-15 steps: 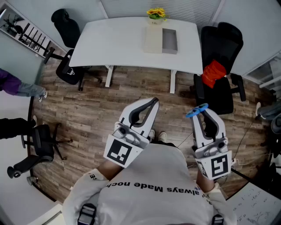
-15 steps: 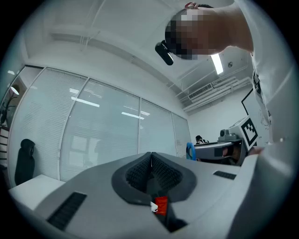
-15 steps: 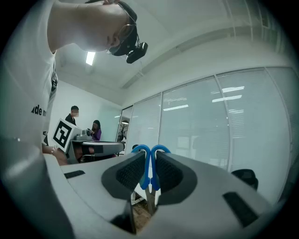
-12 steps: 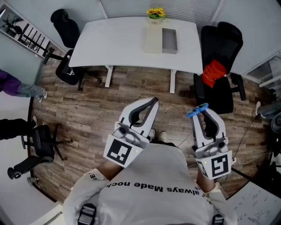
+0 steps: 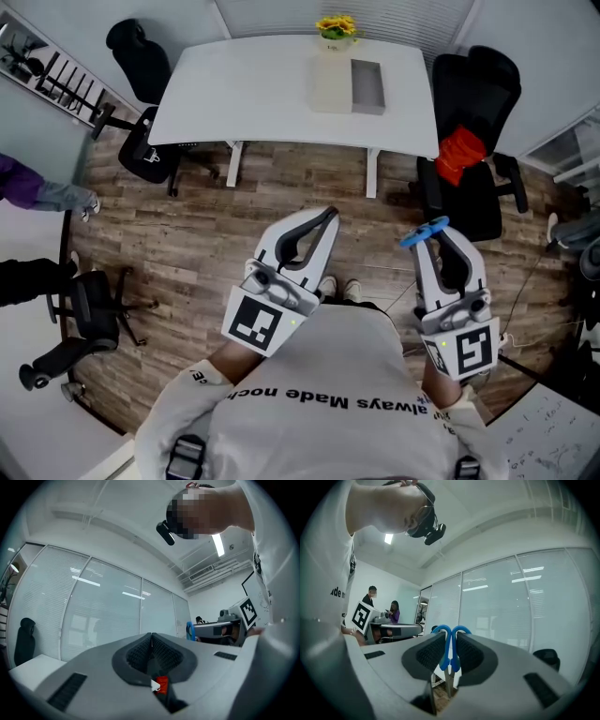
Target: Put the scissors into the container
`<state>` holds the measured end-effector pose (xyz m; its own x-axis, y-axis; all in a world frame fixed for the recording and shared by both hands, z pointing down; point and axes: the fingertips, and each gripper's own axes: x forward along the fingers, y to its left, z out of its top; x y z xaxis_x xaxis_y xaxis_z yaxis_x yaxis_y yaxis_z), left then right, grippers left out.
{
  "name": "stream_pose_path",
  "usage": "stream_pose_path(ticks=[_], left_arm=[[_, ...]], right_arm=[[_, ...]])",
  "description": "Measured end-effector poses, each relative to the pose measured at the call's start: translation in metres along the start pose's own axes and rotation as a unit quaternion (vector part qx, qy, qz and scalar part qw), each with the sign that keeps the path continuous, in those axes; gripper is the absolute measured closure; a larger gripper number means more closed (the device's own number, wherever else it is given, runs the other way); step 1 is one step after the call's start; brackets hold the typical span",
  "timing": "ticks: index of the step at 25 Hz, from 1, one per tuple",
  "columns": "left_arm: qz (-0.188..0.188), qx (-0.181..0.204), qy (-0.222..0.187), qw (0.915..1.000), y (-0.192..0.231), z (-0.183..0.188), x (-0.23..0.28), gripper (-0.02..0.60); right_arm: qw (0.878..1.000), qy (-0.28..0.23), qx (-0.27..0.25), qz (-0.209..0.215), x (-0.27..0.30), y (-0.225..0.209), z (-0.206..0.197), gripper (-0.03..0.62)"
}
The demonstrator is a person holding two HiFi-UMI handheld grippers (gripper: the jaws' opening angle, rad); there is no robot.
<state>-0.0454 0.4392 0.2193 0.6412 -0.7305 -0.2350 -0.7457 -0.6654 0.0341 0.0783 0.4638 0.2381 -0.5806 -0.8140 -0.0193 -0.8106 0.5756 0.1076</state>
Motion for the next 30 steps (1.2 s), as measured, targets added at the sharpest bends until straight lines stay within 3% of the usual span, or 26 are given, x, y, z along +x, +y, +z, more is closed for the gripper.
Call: stream_pose_path(ticks=[15,30], left_arm=[[-0.004,-0.001,-0.003,1.0000,0.034,-0.003,-0.003,0.561],[-0.008,0.003,-0.001,1.0000,0.039,-0.017,0.043,0.561]], right_arm=[[1.000,0.003,-0.006,-0.010,0.030,0.006,-0.006,0.511],[1.000,0.001,-0.001,-0.010,0.049,-0.037,-0.016,0.511]])
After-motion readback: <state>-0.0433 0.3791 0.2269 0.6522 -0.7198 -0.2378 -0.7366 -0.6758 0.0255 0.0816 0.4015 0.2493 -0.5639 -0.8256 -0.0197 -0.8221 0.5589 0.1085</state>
